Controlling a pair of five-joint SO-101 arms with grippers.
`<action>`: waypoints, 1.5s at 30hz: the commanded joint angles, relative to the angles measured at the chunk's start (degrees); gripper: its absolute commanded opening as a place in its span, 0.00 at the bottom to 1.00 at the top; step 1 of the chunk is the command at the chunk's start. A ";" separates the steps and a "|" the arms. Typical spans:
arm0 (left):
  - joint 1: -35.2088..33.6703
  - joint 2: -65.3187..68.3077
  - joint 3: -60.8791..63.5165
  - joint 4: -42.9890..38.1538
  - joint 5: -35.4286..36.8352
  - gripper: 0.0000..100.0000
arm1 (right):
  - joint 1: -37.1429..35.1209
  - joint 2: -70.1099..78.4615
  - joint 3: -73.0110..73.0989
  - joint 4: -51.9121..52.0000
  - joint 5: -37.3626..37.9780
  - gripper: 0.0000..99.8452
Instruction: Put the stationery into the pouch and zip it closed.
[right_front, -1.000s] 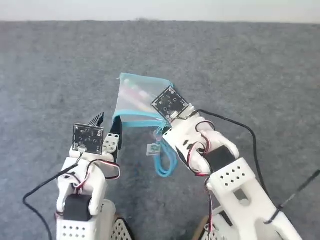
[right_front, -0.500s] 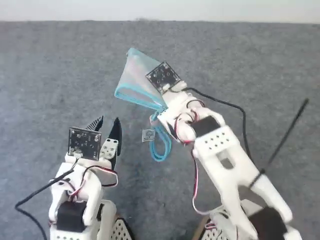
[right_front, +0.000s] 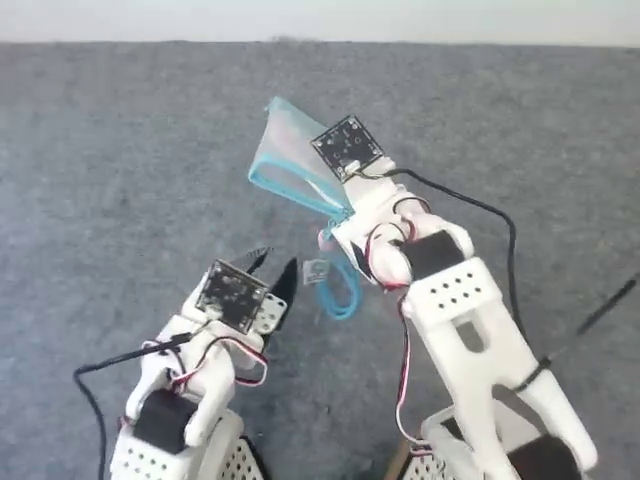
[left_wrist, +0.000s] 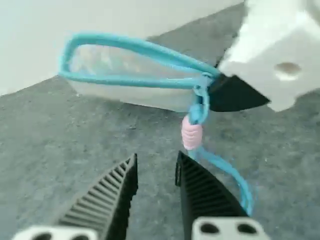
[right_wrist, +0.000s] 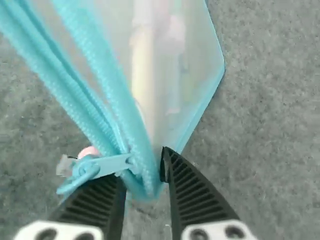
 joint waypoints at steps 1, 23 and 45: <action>2.37 -0.26 1.71 -4.48 -0.79 0.13 | -2.86 -4.88 -0.62 0.84 -0.53 0.01; 1.93 -0.18 2.77 -5.54 5.89 0.25 | -7.25 -23.16 10.20 1.71 2.55 0.01; 1.41 -0.44 5.05 -9.76 1.14 0.01 | -3.65 -23.43 18.29 -1.98 8.70 0.01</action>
